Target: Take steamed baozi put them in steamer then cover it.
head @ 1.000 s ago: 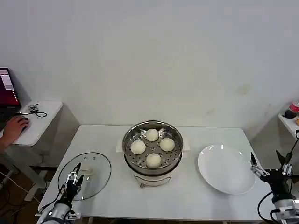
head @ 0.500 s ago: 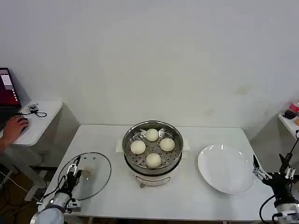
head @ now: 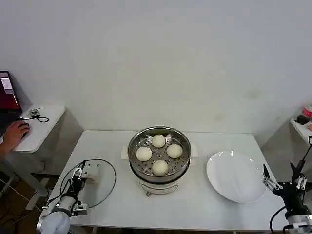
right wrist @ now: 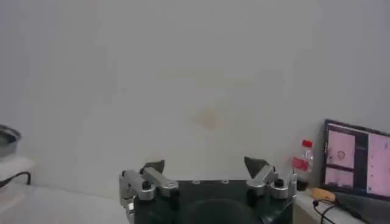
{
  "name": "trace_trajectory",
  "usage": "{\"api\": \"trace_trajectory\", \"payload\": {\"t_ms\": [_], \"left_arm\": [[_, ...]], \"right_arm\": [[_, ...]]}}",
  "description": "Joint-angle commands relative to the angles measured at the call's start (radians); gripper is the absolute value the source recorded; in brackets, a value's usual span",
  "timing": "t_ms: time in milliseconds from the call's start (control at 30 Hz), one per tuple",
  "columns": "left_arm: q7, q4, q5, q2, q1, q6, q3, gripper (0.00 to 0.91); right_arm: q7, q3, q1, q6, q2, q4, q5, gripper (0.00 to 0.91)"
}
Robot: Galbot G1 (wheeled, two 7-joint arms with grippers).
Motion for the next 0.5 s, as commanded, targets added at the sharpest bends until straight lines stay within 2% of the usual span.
{"api": "trace_trajectory", "payload": {"t_ms": [33,500], "left_arm": [[-0.025,0.025,0.003,-0.01,-0.018,-0.011,-0.001,0.0],[-0.097,-0.026,0.023,-0.038,0.028,-0.06,-0.051,0.0]], "right_arm": [[0.0,0.0,-0.004,-0.001,0.004,0.008,0.004,0.907],[0.0,-0.023,-0.012,0.001,0.004,0.031,-0.004,0.907]]}}
